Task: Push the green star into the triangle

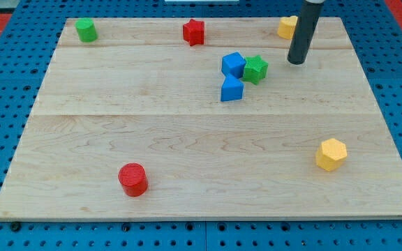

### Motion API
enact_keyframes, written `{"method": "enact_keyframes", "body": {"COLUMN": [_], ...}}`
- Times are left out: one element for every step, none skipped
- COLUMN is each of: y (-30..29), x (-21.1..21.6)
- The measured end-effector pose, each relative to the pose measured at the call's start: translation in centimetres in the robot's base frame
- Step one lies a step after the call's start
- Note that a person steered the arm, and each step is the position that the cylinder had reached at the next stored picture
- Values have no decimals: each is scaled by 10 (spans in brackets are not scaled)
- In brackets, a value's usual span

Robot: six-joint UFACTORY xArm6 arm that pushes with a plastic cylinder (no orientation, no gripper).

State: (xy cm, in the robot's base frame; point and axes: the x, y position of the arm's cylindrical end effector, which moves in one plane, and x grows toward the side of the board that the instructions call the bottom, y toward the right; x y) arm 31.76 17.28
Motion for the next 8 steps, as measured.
{"method": "enact_keyframes", "body": {"y": [-6, -7, -7, -80, -105, -101, -92, -88], "x": [0, 0, -14, 3, 38, 39, 27, 47]}}
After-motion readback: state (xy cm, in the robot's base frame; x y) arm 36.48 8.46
